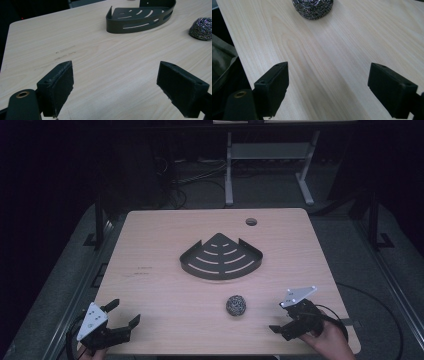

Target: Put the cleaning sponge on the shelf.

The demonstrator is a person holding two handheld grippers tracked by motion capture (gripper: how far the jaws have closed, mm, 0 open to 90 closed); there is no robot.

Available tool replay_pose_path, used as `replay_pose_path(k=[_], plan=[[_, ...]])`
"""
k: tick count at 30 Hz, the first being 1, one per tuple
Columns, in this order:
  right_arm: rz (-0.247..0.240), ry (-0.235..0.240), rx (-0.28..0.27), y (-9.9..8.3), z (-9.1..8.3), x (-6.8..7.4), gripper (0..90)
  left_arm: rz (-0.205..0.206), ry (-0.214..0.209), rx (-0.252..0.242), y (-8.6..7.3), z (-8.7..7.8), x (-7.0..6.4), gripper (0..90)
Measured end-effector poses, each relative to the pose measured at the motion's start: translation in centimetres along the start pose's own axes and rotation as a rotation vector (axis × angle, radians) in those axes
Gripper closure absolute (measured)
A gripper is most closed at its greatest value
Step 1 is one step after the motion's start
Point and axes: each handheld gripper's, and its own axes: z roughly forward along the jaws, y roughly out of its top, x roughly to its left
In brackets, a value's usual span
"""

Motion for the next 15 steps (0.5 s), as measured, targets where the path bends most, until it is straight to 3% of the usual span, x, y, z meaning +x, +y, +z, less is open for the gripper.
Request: replay_pose_path(k=[15], plan=[[-0.055, 0.014, 0.014, 2.2, 0.7, 0.4, 16.6, 0.004, 0.000, 0.002, 0.1, 0.0, 0.0, 13.2]])
